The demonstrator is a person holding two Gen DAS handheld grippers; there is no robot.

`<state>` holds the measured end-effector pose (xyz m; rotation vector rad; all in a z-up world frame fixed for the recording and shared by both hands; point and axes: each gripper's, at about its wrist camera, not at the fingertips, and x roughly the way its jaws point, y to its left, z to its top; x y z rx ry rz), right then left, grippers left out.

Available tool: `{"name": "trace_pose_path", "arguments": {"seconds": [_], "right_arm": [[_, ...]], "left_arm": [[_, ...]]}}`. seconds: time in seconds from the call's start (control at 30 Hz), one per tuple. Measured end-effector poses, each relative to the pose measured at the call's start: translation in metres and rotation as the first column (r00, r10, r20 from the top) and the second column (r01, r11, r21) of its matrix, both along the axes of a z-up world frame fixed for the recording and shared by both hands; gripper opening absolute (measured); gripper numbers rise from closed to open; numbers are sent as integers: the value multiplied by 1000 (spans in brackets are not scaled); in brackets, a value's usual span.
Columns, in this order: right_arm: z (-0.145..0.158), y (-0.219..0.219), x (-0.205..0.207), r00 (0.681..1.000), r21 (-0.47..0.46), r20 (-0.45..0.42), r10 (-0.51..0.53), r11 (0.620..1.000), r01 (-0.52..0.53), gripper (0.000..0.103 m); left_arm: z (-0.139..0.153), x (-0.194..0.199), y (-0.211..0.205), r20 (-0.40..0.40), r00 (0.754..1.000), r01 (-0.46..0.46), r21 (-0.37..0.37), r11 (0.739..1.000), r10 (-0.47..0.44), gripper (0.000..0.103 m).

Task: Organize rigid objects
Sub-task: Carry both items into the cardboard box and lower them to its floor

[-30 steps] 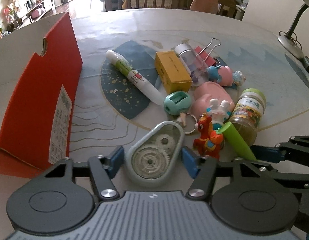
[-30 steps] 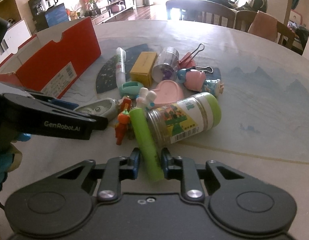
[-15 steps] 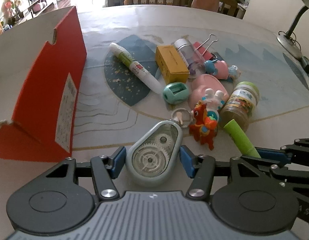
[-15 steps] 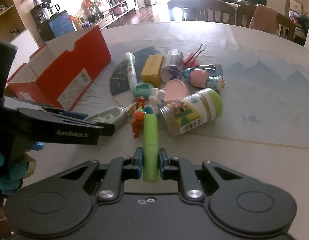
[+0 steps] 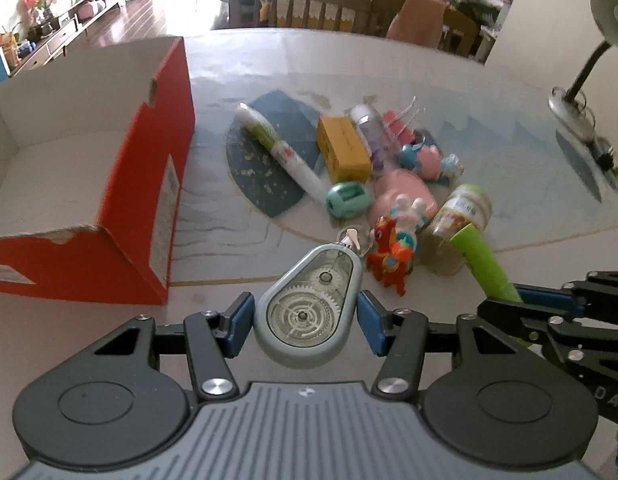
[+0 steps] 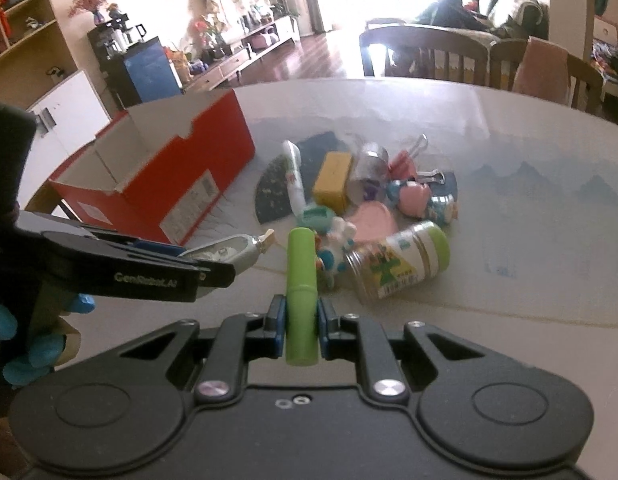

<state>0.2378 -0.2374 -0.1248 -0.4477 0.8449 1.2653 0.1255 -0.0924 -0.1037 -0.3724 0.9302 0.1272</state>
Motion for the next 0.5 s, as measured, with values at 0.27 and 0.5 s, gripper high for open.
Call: {"name": "trace_pose_path", "arguments": {"seconds": [0.27,0.5], "right_arm": [[30,14,-4,999,52,7,37,998,-37,14],[54,40,-19,997,78,35,63,995,-66,14]], "left_arm": [[46,-19,12,107,991,-75,-38,996,78,55],[76,-33,35,167,979,-110,-46,993,116,55]]}}
